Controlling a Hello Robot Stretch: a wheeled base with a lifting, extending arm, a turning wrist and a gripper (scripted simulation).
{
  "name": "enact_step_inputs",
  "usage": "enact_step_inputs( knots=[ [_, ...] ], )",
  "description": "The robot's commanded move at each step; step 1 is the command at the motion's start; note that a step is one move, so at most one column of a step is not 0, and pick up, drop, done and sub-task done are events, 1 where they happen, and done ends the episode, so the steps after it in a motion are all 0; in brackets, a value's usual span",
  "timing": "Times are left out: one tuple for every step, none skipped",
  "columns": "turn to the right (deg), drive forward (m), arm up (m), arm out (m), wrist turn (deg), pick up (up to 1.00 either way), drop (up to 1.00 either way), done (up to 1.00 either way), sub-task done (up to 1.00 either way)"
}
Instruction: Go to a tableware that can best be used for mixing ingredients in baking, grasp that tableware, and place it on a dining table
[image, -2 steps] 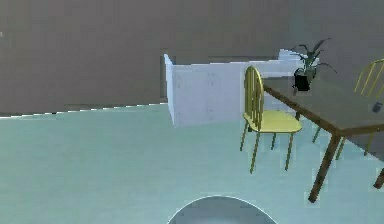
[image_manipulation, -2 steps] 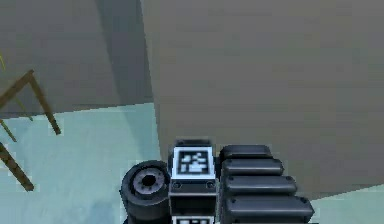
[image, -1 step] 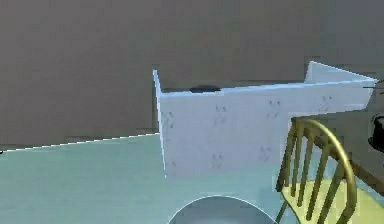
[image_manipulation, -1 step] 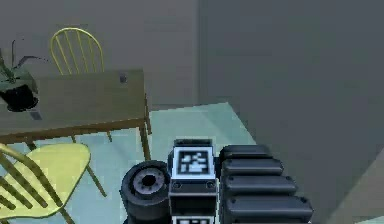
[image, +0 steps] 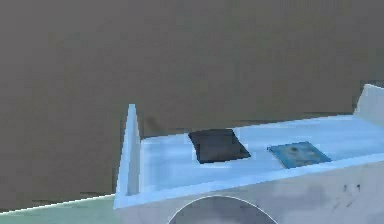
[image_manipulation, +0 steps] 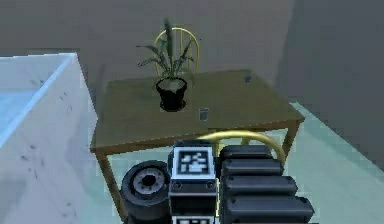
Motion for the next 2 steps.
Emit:
enact_step_inputs(
  knots=[
    [36.0,0.0,0.0,0.0,0.0,0.0,0.0,0.0,0.0],
    [0.0,0.35,0.0,0.0,0.0,0.0,0.0,0.0,0.0]
  ],
)
